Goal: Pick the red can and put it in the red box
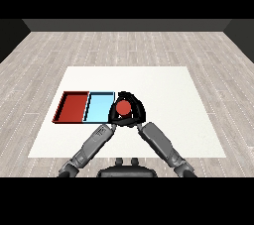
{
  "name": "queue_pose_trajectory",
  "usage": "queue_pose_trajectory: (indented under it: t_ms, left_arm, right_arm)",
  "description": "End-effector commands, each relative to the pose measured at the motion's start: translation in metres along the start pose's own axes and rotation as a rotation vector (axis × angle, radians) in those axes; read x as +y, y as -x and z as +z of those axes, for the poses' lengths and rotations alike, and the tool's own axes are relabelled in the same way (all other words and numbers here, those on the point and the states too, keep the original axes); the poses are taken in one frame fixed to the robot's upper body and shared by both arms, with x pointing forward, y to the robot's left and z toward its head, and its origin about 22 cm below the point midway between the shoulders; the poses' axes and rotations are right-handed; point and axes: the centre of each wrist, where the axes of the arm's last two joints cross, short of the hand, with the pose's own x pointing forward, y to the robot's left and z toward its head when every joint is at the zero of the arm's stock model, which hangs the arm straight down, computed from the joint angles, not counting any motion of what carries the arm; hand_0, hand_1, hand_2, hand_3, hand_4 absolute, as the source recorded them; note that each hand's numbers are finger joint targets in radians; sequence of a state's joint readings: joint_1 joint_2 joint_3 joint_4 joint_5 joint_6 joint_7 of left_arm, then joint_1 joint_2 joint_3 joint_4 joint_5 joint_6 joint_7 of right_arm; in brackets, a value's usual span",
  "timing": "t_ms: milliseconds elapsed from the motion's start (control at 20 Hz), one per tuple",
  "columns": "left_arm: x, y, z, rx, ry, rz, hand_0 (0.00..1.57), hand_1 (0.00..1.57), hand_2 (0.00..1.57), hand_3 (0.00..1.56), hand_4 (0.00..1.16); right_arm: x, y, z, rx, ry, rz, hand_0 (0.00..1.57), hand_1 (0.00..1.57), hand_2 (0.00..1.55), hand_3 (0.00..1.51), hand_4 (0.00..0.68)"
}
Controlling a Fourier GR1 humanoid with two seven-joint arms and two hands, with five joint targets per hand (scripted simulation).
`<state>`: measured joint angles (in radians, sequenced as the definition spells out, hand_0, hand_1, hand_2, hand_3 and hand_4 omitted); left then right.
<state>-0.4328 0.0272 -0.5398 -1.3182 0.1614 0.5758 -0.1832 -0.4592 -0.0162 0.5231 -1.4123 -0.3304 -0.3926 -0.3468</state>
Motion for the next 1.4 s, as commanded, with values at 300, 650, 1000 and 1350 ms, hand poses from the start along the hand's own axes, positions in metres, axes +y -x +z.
queue_pose_trajectory:
  t_ms: [300, 650, 1000, 1350]
  left_arm:
    - [-0.021, 0.000, 0.009, 0.013, 0.020, 0.008, 1.57, 1.57, 1.57, 1.48, 1.15]
    - [0.012, 0.013, 0.010, 0.048, 0.010, 0.028, 1.57, 1.57, 1.57, 1.49, 1.14]
    - [0.031, 0.003, -0.002, 0.039, -0.061, -0.024, 1.57, 1.57, 1.56, 1.46, 1.12]
    - [0.075, -0.010, 0.008, -0.015, -0.102, -0.108, 1.57, 1.57, 1.57, 1.46, 1.12]
  right_arm:
    - [-0.004, -0.017, -0.021, -0.041, -0.017, 0.063, 0.00, 0.00, 0.00, 0.00, 0.000]
    - [-0.047, -0.068, -0.020, -0.153, 0.091, 0.097, 0.00, 0.00, 0.00, 0.00, 0.000]
    - [-0.080, -0.096, -0.005, -0.234, 0.173, 0.116, 0.00, 0.00, 0.00, 0.00, 0.000]
    - [-0.144, -0.084, 0.028, -0.176, 0.301, 0.149, 0.00, 0.00, 0.00, 0.00, 0.000]
